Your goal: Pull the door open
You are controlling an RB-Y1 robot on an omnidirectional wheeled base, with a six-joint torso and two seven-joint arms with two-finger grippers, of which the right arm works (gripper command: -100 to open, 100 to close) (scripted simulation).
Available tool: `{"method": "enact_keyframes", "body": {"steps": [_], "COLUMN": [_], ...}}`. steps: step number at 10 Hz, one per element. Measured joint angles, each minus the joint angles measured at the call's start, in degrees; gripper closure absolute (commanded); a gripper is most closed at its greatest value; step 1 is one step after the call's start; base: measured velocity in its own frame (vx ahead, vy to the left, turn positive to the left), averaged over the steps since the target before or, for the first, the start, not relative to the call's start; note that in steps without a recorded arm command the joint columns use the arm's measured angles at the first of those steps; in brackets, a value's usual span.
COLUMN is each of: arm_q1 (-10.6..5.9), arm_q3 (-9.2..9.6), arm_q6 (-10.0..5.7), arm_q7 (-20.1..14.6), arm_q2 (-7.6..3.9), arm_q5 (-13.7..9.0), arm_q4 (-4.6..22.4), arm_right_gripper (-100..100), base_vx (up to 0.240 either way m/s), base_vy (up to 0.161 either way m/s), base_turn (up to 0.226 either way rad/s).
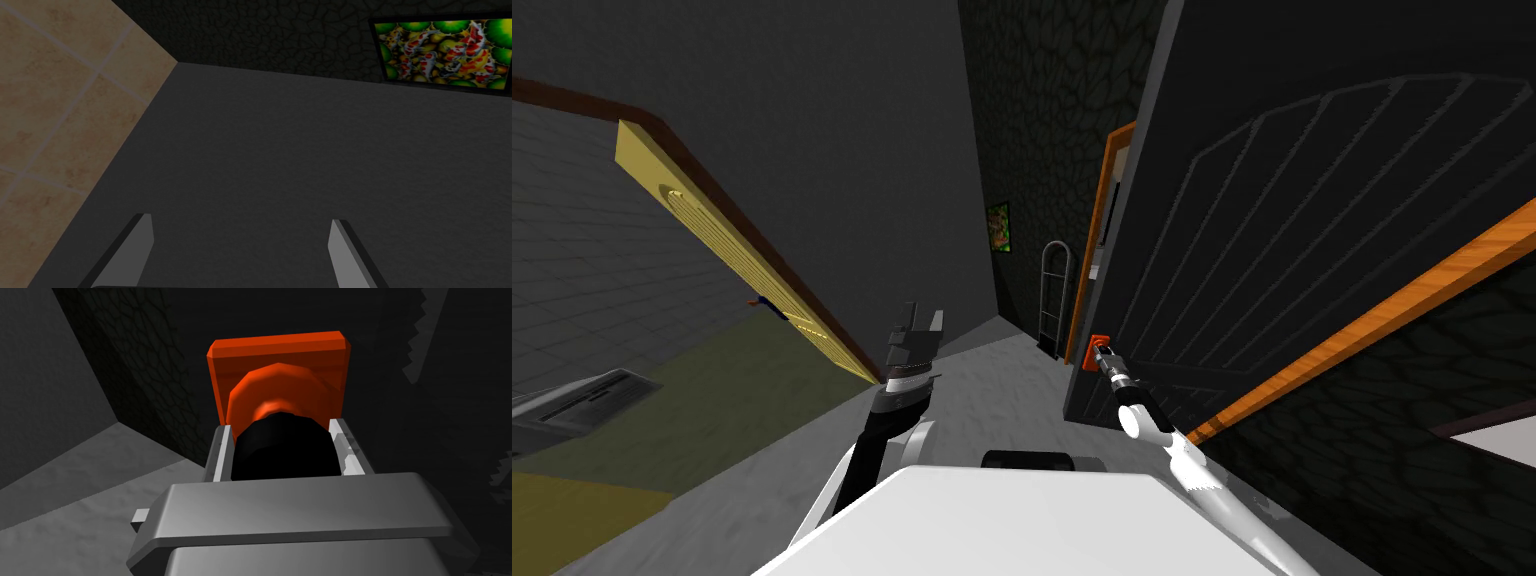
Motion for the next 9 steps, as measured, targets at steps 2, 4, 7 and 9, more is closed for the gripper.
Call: {"method": "enact_keyframes", "body": {"steps": [2,4,7,9], "arm_q1": [0.46,1.02,1.9,2.38], "arm_q3": [1.12,2.65,4.81,6.01], "arm_q6": [-0.69,-1.47,-2.39,-3.04], "arm_q7": [-1.3,-2.8,-4.8,-6.0], "arm_q2": [-1.42,-2.76,-4.75,-5.94], "arm_q5": [0.2,0.6,1.2,1.4], "arm_q4": [-0.6,-1.2,-2.3,-3.0], "arm_right_gripper": [100,100,100,100], "base_vx": [-0.223,-0.219,-0.188,-0.13], "base_vy": [-0.095,-0.075,-0.078,-0.048], "base_turn": [0.115,0.1,0.09,0.046]}}
